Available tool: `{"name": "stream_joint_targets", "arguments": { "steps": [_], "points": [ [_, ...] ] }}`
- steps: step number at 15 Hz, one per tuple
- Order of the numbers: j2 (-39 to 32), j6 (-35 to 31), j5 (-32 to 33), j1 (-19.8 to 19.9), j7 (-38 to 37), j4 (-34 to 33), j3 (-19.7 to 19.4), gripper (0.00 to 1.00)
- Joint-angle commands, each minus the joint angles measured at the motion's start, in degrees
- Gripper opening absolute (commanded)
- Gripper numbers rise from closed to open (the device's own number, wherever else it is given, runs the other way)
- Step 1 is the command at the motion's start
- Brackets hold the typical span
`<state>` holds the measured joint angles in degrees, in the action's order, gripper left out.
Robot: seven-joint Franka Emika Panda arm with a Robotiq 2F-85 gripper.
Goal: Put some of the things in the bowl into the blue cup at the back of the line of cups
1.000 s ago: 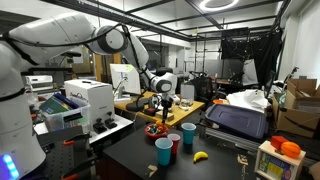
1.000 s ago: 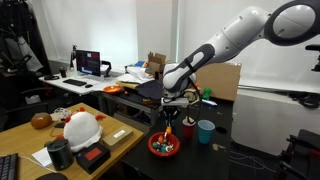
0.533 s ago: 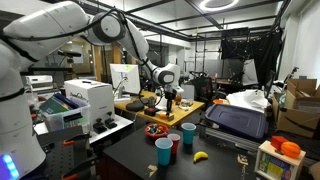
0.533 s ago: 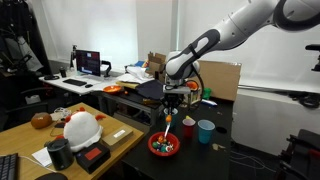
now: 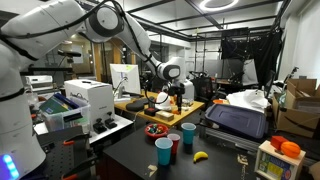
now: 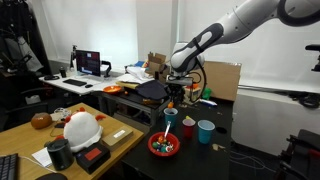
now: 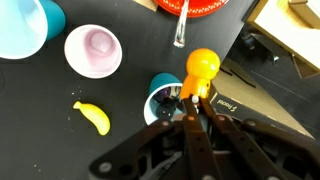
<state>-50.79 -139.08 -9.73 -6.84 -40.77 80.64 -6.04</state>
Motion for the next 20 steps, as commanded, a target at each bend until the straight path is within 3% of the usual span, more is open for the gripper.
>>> {"name": "stream_joint_targets", "arguments": {
  "steps": [1, 11, 20],
  "points": [
    [-2.43, -2.42, 2.1, -1.35, -3.99, -1.4, -2.48, 0.02],
    [-10.76, -5.71, 3.98, -4.5, -15.33, -8.65, -5.53, 0.02],
    [-11.91, -4.45, 2.38, -1.53, -23.76, -12.61, -4.56, 0.02]
  ]
}}
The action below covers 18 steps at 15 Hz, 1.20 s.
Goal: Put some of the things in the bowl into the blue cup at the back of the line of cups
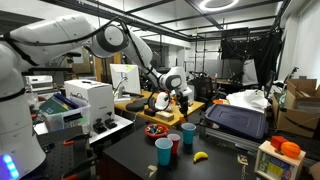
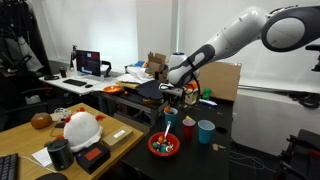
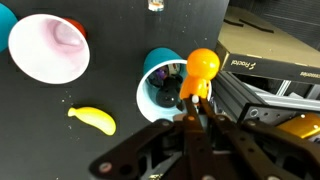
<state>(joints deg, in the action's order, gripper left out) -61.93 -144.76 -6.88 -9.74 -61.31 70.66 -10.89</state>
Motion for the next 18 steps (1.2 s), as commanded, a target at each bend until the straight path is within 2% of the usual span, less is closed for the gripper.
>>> {"name": "stream_joint_targets", "arguments": {
  "steps": [1, 8, 9, 10, 11, 15, 18],
  "points": [
    [-0.83, 1.29, -0.44, 1.72, -4.08, -2.99, 0.29, 0.02],
    [-2.54, 1.43, 0.96, 2.37, -8.63, -5.21, -1.17, 0.02],
    [-2.85, 2.01, 0.86, 2.67, -8.36, -5.62, -0.69, 0.35],
    [-3.15, 2.11, 0.83, 2.72, -8.54, -5.94, -0.58, 0.36],
    [-3.4, 2.24, 0.68, 2.99, -7.95, -6.23, -0.11, 0.41],
    [-4.01, 3.04, -0.46, 4.62, -5.6, -7.05, 2.6, 0.71],
    [-2.56, 3.03, -0.79, 6.0, -0.46, -5.2, 6.19, 0.93]
  ]
}}
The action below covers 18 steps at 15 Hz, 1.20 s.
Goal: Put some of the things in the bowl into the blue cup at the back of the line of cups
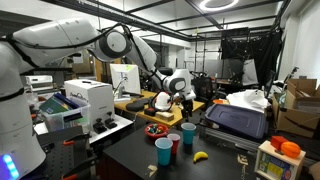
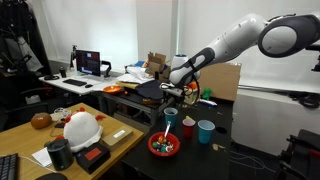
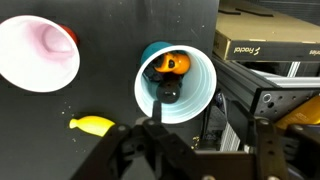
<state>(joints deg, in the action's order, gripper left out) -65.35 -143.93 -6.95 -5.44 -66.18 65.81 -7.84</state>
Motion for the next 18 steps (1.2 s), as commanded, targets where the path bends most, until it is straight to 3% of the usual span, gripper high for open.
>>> {"name": "stream_joint_targets", "arguments": {
  "steps": [1, 9, 14, 18],
  "points": [
    [1.37, 2.49, -1.14, 2.4, 6.85, 0.54, 4.69, 0.99],
    [5.48, 4.98, -7.65, 5.33, 25.17, 11.07, 13.72, 1.0],
    [8.57, 6.41, -12.51, 5.48, 32.67, 17.92, 15.61, 1.0],
    [7.95, 9.0, -13.31, 3.4, 36.86, 18.55, 15.68, 1.0]
  ]
}}
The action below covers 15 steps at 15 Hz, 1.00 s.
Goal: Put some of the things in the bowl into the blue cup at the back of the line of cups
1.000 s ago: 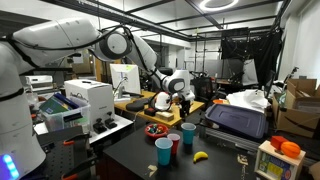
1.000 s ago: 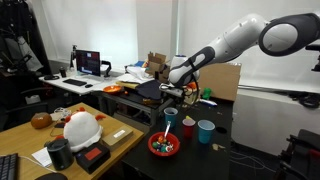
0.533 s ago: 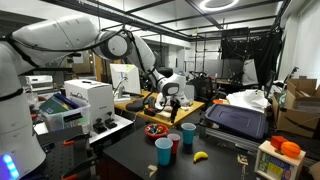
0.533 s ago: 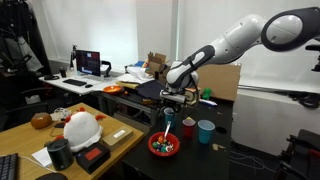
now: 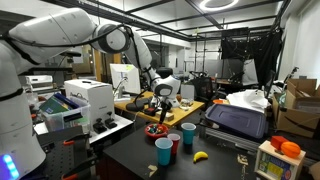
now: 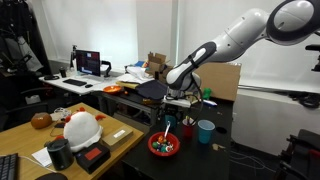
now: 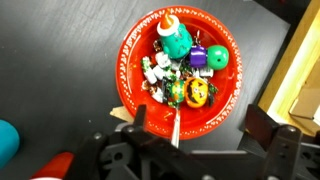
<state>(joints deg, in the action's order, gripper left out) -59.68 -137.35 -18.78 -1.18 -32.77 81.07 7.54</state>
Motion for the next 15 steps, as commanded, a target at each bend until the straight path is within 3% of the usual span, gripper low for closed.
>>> {"name": "stream_joint_targets", "arguments": {
  "steps": [1, 7, 15],
  "points": [
    [1.89, 2.88, -1.16, -1.52, 4.13, 3.22, 0.08, 1.0],
    [-0.42, 5.12, -0.25, -4.7, 6.24, 2.01, -0.79, 1.0],
    [-3.14, 3.25, 1.64, -7.41, 5.54, -0.36, -3.23, 1.0]
  ]
}}
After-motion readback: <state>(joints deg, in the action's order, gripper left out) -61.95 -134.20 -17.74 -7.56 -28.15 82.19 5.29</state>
